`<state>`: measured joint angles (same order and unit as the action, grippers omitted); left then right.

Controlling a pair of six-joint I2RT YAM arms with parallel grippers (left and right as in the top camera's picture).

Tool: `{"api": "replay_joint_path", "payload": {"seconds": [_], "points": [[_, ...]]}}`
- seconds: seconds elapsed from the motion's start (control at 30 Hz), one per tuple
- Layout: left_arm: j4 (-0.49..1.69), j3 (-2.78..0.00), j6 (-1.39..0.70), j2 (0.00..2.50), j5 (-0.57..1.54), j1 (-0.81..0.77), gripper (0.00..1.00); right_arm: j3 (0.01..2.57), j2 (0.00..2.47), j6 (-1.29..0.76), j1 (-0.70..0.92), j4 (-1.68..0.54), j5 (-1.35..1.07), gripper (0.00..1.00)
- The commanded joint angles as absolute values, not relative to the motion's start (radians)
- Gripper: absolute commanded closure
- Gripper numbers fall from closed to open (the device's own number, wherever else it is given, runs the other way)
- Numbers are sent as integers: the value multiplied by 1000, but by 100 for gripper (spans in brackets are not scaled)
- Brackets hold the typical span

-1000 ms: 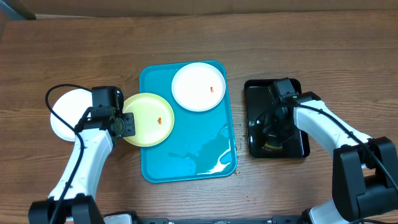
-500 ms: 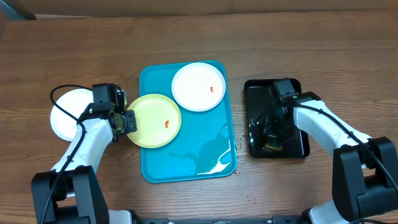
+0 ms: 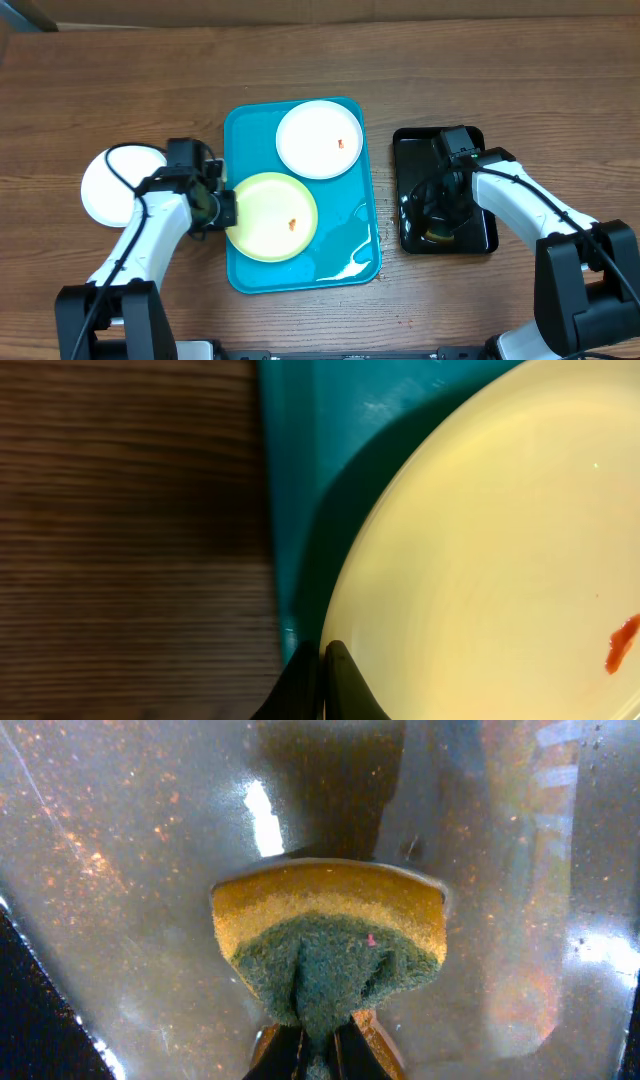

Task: Clean dirty plates on tray and stack at the side
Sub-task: 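Drag the yellow-green plate toward the tray center with the left gripper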

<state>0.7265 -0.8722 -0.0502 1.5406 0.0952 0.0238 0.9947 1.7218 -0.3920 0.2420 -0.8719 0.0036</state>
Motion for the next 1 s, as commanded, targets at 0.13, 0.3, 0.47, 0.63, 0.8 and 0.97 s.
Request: {"api": "replay_joint_path", "payload": {"seconds": [0.13, 0.3, 0.47, 0.63, 0.8, 0.97], "points": [[735, -876, -313, 1518, -5, -94, 96, 1015, 1728, -348, 240, -863, -48, 96], [726, -868, -382, 1518, -24, -115, 84, 1015, 1728, -346, 240, -870, -47, 96], [703, -868, -300, 1518, -23, -112, 42, 1015, 1728, -344, 240, -870, -47, 96], [651, -868, -111, 1518, -23, -112, 53, 1015, 1728, -344, 240, -869, -47, 96], [607, -860, 78, 1518, -22, -112, 60, 1015, 1728, -344, 240, -859, -47, 96], [566, -836, 93, 1533, -22, -112, 61, 1015, 1728, -344, 240, -855, -47, 96]]}}
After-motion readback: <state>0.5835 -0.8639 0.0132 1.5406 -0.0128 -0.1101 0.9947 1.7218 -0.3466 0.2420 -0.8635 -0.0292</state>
